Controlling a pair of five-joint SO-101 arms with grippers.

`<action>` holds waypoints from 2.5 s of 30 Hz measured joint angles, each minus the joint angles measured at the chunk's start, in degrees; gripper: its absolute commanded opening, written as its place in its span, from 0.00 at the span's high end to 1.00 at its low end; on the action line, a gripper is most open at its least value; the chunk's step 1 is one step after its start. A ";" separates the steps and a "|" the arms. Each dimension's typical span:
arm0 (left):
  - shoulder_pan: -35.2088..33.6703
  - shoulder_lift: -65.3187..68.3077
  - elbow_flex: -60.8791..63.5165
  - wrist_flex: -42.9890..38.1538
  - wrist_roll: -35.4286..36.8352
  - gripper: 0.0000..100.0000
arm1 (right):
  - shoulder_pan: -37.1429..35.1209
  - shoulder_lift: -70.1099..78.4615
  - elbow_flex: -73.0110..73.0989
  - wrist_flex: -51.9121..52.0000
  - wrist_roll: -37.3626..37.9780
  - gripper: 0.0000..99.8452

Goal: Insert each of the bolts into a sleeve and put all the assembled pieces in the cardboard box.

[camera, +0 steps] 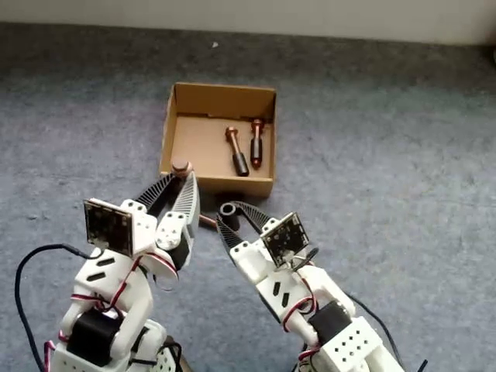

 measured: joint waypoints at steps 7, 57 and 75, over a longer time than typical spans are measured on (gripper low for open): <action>5.45 0.00 0.00 0.00 0.44 0.99 | -3.52 -0.09 0.00 -0.79 0.00 0.99; 9.67 -0.09 6.07 1.49 -5.63 0.99 | 0.88 0.00 0.09 -3.25 -3.87 0.99; 9.05 -0.70 8.18 3.96 -14.24 0.84 | 5.98 0.26 0.09 -3.08 -9.32 0.99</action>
